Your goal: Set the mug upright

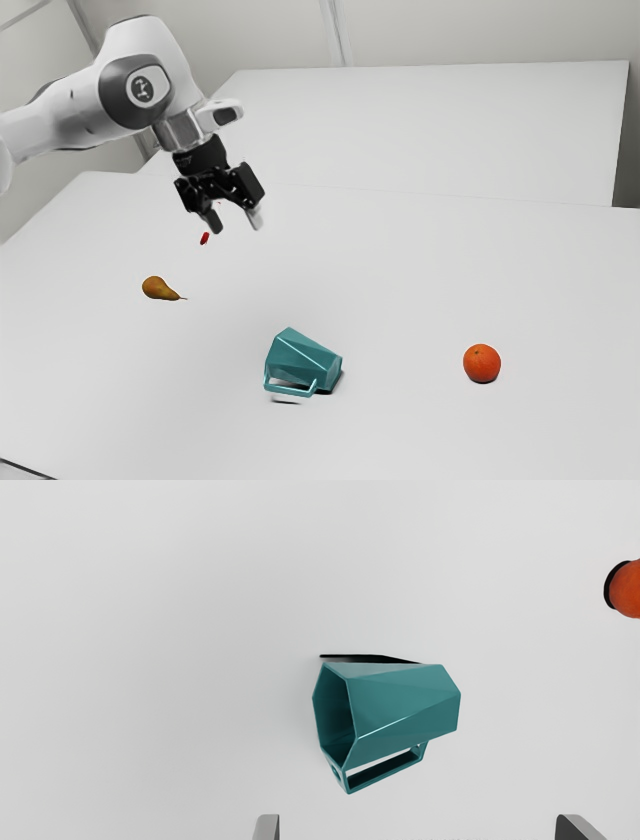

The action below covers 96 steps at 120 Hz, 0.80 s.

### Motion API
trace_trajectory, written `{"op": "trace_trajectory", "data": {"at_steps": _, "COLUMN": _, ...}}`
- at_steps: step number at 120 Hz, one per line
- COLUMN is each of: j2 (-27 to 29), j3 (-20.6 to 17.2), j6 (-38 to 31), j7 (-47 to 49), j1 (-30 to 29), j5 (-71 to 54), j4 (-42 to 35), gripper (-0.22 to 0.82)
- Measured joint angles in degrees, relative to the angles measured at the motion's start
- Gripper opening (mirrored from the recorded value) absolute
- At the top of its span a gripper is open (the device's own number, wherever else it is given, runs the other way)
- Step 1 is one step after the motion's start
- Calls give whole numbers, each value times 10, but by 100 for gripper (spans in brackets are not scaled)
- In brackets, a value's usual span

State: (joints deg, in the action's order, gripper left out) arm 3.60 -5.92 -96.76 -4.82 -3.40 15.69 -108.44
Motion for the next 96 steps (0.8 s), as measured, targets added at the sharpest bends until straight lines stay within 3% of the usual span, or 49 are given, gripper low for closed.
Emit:
{"op": "trace_trajectory", "data": {"at_steps": 23, "j2": 12, "j3": 0, "j6": -69, "j7": -75, "j1": -46, "j5": 82, "j4": -102, "gripper": 60}}
{"op": "trace_trajectory", "data": {"at_steps": 54, "j2": 4, "j3": 0, "j6": -133, "j7": -177, "j1": -63, "j5": 178, "j4": -207, "gripper": 60}}
{"op": "trace_trajectory", "data": {"at_steps": 96, "j2": -49, "j3": 0, "j6": -148, "j7": -283, "j1": -64, "j5": 257, "j4": -244, "gripper": 60}}
